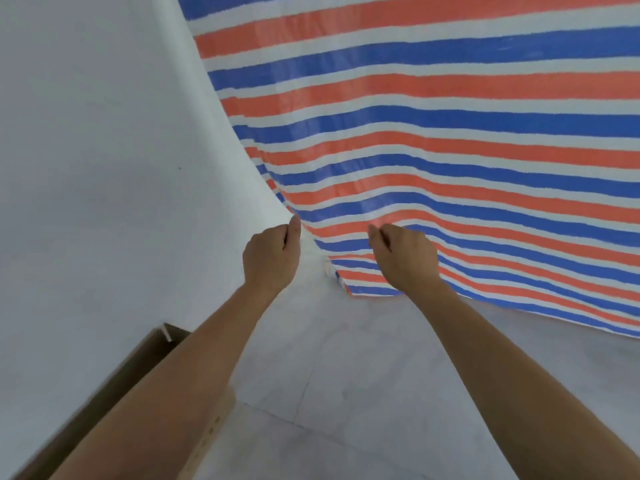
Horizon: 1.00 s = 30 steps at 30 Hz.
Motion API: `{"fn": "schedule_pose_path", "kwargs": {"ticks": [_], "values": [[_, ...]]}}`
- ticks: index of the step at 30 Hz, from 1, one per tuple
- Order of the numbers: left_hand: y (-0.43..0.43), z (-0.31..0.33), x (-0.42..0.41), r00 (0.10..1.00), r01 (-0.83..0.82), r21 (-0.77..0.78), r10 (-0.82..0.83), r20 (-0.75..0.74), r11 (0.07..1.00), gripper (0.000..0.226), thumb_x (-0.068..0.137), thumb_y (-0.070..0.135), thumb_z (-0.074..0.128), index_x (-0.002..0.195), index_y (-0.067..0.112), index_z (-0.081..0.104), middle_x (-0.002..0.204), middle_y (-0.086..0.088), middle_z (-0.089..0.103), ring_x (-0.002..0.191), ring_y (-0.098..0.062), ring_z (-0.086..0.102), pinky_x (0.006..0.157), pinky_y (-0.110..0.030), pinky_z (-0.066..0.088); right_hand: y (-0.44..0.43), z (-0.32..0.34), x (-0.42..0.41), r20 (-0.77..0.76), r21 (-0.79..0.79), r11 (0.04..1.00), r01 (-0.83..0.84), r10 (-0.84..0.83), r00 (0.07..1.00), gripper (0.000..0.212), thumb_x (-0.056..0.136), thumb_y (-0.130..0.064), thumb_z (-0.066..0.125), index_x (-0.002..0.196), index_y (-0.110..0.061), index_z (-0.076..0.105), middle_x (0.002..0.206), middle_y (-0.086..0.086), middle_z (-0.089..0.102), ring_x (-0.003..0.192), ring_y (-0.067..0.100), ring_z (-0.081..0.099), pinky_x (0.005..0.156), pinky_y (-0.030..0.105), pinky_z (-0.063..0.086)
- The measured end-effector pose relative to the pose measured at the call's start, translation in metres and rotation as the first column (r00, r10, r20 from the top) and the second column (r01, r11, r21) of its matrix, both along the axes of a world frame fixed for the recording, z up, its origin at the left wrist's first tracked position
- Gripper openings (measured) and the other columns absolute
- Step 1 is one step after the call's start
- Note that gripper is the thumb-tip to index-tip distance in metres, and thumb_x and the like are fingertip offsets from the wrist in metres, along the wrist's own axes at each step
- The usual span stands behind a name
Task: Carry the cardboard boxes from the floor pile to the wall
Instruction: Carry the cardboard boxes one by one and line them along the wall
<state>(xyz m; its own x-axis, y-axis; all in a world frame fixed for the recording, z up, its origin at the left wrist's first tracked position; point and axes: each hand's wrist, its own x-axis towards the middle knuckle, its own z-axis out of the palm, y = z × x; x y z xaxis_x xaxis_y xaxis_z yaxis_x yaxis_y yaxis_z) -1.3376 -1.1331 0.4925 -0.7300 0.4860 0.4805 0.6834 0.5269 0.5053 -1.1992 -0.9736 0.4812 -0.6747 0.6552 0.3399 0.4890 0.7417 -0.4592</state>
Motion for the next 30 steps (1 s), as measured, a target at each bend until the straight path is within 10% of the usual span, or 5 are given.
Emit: {"fn": "schedule_pose_path", "kwargs": {"ticks": [6, 19, 26, 30], "values": [[0.135, -0.002, 0.171, 0.939, 0.342, 0.117, -0.343, -0.018, 0.932, 0.053, 0.094, 0.061, 0.036, 0.095, 0.017, 0.067, 0.096, 0.004, 0.072, 0.077, -0.015, 0.067, 0.075, -0.026, 0.058, 0.096, -0.009, 0.198, 0.028, -0.023, 0.965, 0.262, -0.262, 0.965, 0.047, 0.107, -0.047, 0.035, 0.084, -0.015, 0.060, 0.071, 0.002, 0.063, 0.064, 0.020, 0.059, 0.057, 0.026, 0.041], [0.362, -0.019, 0.495, 0.690, 0.718, 0.075, -0.721, 0.058, 0.692, 0.050, 0.102, 0.043, 0.042, 0.057, 0.023, 0.047, 0.053, 0.005, 0.051, 0.049, -0.014, 0.050, 0.049, -0.022, 0.037, 0.209, -0.037, 0.563, -0.034, -0.186, 0.757, 0.626, -0.642, 0.766, 0.035, 0.105, -0.043, 0.045, 0.097, -0.014, 0.063, 0.087, -0.008, 0.059, 0.079, 0.013, 0.060, 0.064, 0.024, 0.043], [0.466, -0.035, 0.746, 0.426, 0.890, 0.147, -0.902, 0.076, 0.432, 0.073, 0.093, 0.072, 0.027, 0.079, 0.009, 0.061, 0.075, -0.003, 0.063, 0.059, -0.017, 0.055, 0.062, -0.039, 0.057, 0.260, -0.029, 0.798, 0.050, -0.078, 0.480, 0.874, -0.873, 0.485, 0.044, 0.104, -0.044, 0.043, 0.090, -0.013, 0.071, 0.085, 0.010, 0.072, 0.078, 0.031, 0.065, 0.064, 0.036, 0.050], [0.481, -0.015, 0.911, 0.234, 0.959, 0.150, -0.970, 0.068, 0.242, 0.043, 0.101, 0.043, 0.049, 0.074, 0.014, 0.063, 0.066, 0.011, 0.050, 0.053, -0.002, 0.044, 0.056, -0.011, 0.037, 0.242, -0.019, 0.950, 0.044, -0.034, 0.280, 0.959, -0.959, 0.282, 0.043, 0.103, -0.043, 0.043, 0.090, -0.013, 0.071, 0.088, 0.013, 0.072, 0.084, 0.038, 0.064, 0.064, 0.036, 0.044]]}}
